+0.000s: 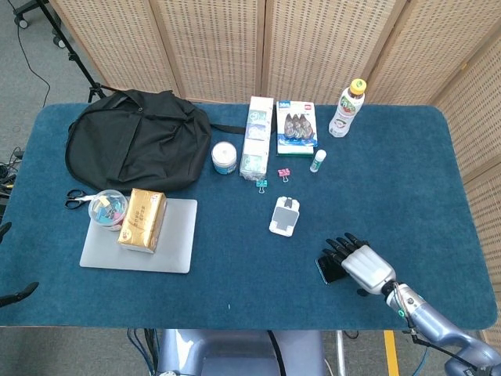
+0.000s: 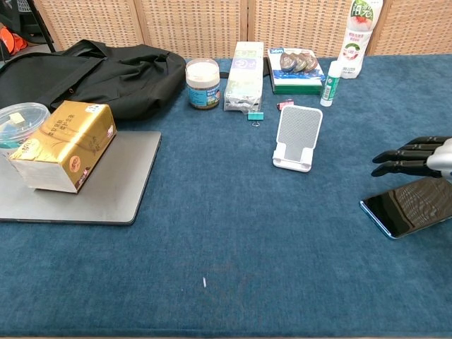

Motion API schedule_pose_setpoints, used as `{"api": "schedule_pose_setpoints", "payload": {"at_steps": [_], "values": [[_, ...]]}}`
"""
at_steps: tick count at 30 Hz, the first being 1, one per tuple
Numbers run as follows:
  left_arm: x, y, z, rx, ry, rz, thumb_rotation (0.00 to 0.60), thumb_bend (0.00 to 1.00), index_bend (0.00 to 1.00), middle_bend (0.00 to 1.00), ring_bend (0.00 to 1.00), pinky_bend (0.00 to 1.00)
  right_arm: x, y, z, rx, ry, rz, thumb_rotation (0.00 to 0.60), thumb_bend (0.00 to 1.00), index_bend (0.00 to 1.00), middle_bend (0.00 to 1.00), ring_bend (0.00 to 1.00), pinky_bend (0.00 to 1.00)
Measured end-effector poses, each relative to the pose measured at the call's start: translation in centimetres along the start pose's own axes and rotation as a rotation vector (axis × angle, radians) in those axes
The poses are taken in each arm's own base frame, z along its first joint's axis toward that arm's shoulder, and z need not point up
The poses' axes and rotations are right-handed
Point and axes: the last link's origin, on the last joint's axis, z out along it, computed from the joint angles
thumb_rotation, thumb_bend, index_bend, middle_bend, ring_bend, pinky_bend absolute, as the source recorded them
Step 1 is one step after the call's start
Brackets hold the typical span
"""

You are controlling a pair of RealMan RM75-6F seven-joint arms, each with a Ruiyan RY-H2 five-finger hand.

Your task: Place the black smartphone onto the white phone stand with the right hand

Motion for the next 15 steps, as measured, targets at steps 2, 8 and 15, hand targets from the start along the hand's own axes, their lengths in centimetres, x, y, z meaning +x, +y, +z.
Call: {"api": "schedule_pose_setpoints", "payload": {"at_steps": [2,8,15], "values": [[0.0,0.0,0.0,0.001,-0.002,0.000,0.600,0.00,0.00,0.00,0.00,0.00,-0.2,-0.1,0.5,-0.003,-0.003,0.005,0.600,0.00,0.00,0.00,0.00,0.00],[-0.1,0.0,0.1,0.004,-0.004,0.002,0.600,0.00,0.00,0.00,0.00,0.00,-0.7,-0.3,1.6,-0.002,0.003,0.008,0.600,0.00,0.05,0.00,0.00,0.03],[-0.1,0.0,0.1,0.006,-0.004,0.002,0.600,0.00,0.00,0.00,0.00,0.00,-1.6,-0.6,2.4,0.008,0.000,0.010,0.600,0.00,0.14,0.04,0.01,0.07]]}}
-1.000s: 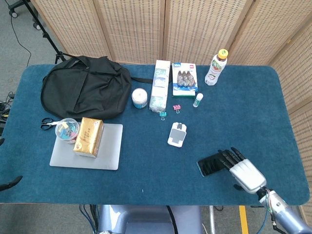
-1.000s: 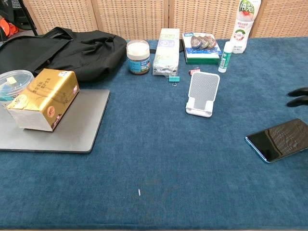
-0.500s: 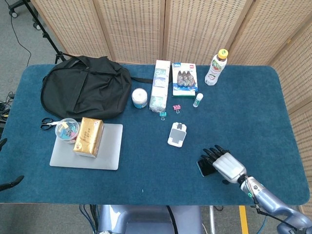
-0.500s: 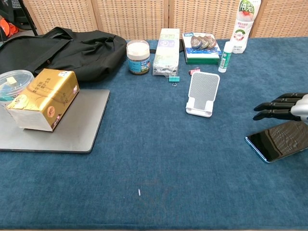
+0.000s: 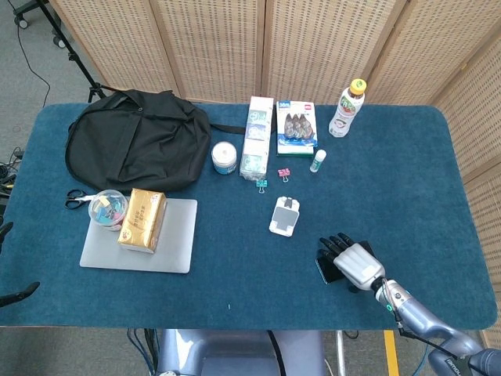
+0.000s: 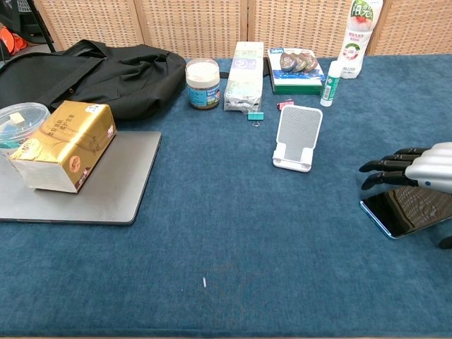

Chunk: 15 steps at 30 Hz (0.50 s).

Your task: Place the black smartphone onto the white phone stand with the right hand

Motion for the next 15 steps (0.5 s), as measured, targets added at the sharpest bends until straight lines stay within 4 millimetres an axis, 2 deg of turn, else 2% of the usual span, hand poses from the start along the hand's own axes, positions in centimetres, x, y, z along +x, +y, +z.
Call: {"api": "schedule_pose_setpoints", "payload": {"at_steps": [4,7,10,12,15], "values": [[-0.1,0.0,0.0,0.002,-0.003,0.001,0.600,0.00,0.00,0.00,0.00,0.00,-0.5,0.1,0.5,-0.001,0.001,-0.009,0.600,0.00,0.19,0.11,0.07,0.11],[-0.1,0.0,0.1,0.005,-0.004,0.000,0.600,0.00,0.00,0.00,0.00,0.00,-0.8,0.4,0.9,-0.009,0.003,-0.010,0.600,0.00,0.23,0.20,0.15,0.18],[-0.1,0.0,0.1,0.005,-0.006,0.001,0.600,0.00,0.00,0.00,0.00,0.00,-0.9,0.6,1.2,-0.016,0.017,-0.002,0.600,0.00,0.31,0.33,0.27,0.31],[-0.1,0.0,0.2,0.005,-0.008,0.001,0.600,0.00,0.00,0.00,0.00,0.00,-1.0,0.7,1.4,-0.017,0.030,0.002,0.600,0.03,0.37,0.41,0.35,0.39],[-0.2,0.0,0.2,0.004,-0.011,0.002,0.600,0.00,0.00,0.00,0.00,0.00,-1.0,0.9,1.4,-0.013,0.049,0.006,0.600,0.11,0.43,0.47,0.40,0.43]]}}
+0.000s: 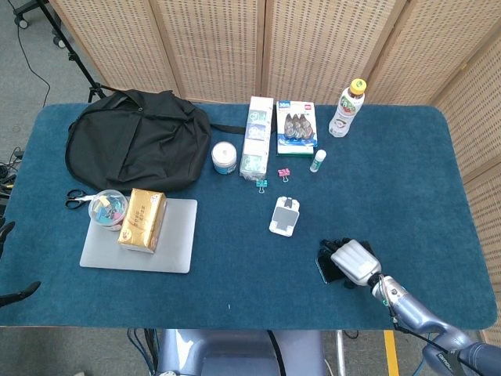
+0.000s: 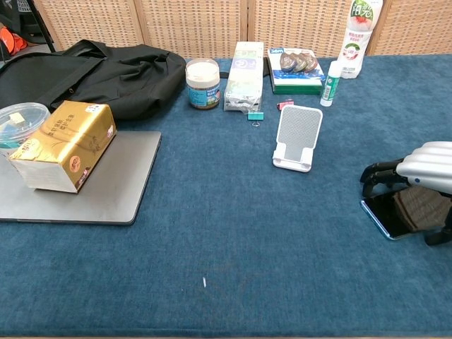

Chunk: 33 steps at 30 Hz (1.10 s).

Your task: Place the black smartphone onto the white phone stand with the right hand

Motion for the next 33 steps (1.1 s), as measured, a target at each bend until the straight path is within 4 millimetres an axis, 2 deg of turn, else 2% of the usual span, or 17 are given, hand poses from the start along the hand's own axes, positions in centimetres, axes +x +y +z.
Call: {"api": "schedule_pose_setpoints", "payload": {"at_steps": [8,18,27,33], "values": [[0.1,0.0,-0.1,-0.001,0.002,-0.006,0.600,0.00,0.00,0.00,0.00,0.00,0.9,-0.1,-0.5,0.038,0.078,-0.004,0.600,0.14,0.44,0.49,0.41,0.44],[0.2,0.0,-0.2,-0.006,0.003,-0.010,0.600,0.00,0.00,0.00,0.00,0.00,5.6,-1.7,-1.9,0.126,0.282,-0.153,0.600,0.14,0.45,0.50,0.42,0.44],[0.3,0.0,-0.3,-0.009,0.004,-0.017,0.600,0.00,0.00,0.00,0.00,0.00,10.9,-4.5,-0.8,0.172,0.491,-0.480,0.600,0.16,0.47,0.52,0.45,0.46],[0.5,-0.1,-0.3,-0.011,0.007,-0.026,0.600,0.00,0.00,0.00,0.00,0.00,13.8,-7.3,1.3,0.180,0.633,-0.792,0.600,0.16,0.47,0.52,0.45,0.46]]}}
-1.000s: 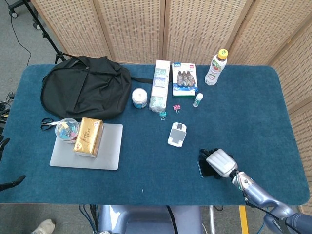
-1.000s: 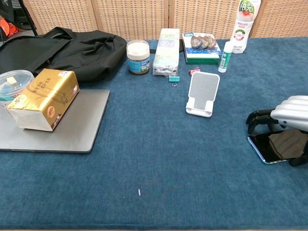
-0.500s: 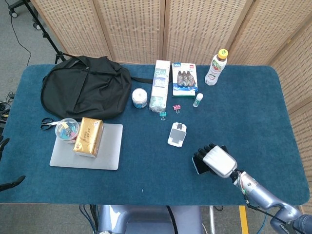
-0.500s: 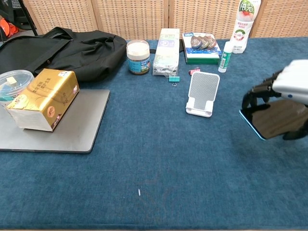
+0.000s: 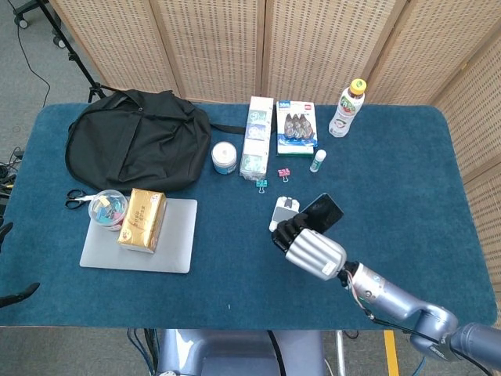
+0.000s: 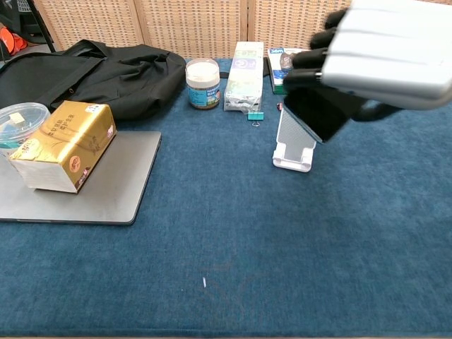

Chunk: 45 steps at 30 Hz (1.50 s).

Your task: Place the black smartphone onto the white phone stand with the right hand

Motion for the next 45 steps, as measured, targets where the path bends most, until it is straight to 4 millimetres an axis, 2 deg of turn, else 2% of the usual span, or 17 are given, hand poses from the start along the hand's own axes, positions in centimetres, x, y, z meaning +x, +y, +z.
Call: {"api": "schedule_pose_setpoints", "payload": {"at_steps": [8,14,19,22,33,45], "values": [[0.1,-0.2,0.2,0.001,-0.011,-0.008,0.600,0.00,0.00,0.00,0.00,0.00,0.4,-2.0,5.1,0.077,0.097,-0.388,0.600,0.16,0.47,0.52,0.45,0.46],[0.1,-0.2,0.2,0.003,-0.021,-0.014,0.600,0.00,0.00,0.00,0.00,0.00,-1.9,-4.4,7.4,0.142,0.086,-0.674,0.600,0.16,0.47,0.52,0.45,0.46],[0.2,-0.3,0.4,0.005,-0.028,-0.019,0.600,0.00,0.00,0.00,0.00,0.00,-3.7,-5.7,8.7,0.170,0.049,-0.784,0.600,0.16,0.47,0.52,0.45,0.46],[0.3,-0.5,0.5,0.009,-0.029,-0.024,0.600,0.00,0.00,0.00,0.00,0.00,-4.6,-5.6,8.6,0.174,0.018,-0.808,0.600,0.16,0.47,0.52,0.45,0.46],[0.0,-0.4,0.7,0.014,-0.046,-0.015,0.600,0.00,0.00,0.00,0.00,0.00,-5.4,-5.1,7.2,0.206,-0.019,-0.819,0.600,0.16,0.47,0.51,0.43,0.46],[-0.1,-0.3,0.7,0.017,-0.041,-0.015,0.600,0.00,0.00,0.00,0.00,0.00,-6.4,-5.9,6.1,0.250,-0.053,-0.815,0.600,0.16,0.47,0.51,0.43,0.46]]}}
